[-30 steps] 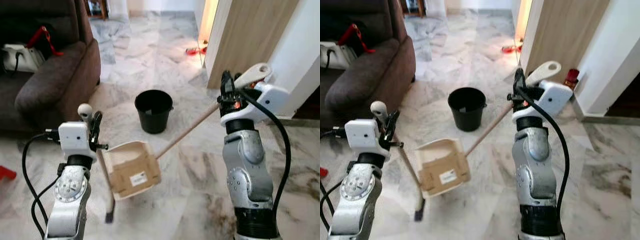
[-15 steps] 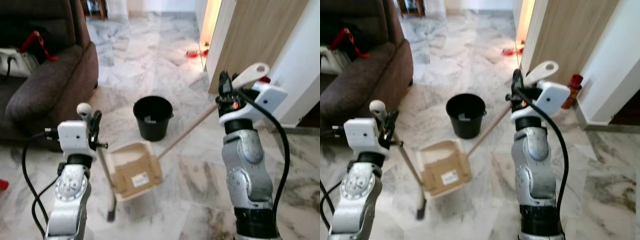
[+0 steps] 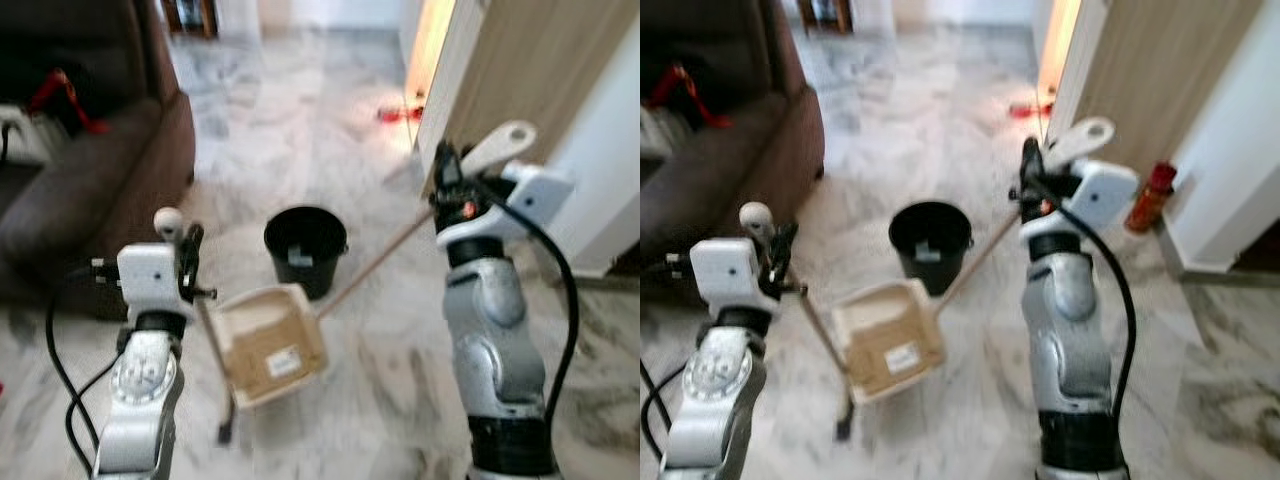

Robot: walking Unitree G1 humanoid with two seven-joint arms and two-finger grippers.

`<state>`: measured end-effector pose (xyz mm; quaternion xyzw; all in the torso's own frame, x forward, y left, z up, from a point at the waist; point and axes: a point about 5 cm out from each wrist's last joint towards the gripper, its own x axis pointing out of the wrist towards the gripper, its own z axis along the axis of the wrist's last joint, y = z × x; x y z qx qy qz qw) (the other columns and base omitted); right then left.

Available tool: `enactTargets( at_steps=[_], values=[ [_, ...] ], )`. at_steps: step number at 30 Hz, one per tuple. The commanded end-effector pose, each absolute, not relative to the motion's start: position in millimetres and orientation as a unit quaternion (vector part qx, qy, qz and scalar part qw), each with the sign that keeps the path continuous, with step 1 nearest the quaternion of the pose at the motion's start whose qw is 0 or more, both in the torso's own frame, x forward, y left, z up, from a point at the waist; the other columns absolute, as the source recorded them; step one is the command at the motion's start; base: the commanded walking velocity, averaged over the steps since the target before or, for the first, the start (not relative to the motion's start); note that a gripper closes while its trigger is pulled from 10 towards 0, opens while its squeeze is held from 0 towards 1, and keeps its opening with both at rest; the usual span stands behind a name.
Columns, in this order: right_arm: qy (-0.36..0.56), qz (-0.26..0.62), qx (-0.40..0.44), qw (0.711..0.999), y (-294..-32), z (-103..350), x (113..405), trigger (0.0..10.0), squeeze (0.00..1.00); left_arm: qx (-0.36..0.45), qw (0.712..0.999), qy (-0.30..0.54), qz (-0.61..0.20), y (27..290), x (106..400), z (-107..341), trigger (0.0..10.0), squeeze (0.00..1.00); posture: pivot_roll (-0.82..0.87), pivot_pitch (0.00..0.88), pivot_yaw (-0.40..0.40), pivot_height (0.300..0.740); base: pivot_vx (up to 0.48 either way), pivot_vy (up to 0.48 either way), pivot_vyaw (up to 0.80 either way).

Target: Sweep floor

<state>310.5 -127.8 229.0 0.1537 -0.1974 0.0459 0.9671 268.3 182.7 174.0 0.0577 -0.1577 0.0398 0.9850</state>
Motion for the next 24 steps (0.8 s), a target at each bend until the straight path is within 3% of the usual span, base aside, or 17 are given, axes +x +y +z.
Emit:
enactTargets(
  at_steps=[1, 24],
  values=[
    [-0.233, 0.05, 0.168, 0.957, -130.1, 245.0, 305.6, 10.0, 0.0, 0.049, 0.98, -0.19, 0.028, 175.9, 266.4, 185.6, 10.0, 0.0, 0.0, 0.104, 0.037, 0.74, 0.379, 0.0, 0.0],
    [-0.238, 0.066, 0.176, 0.953, -123.8, 249.2, 303.8, 10.0, 0.0, 0.051, 0.979, -0.194, 0.023, 175.9, 267.1, 187.5, 10.0, 0.0, 0.0, 0.072, 0.042, 0.74, 0.378, 0.0, 0.0]
  ],
)
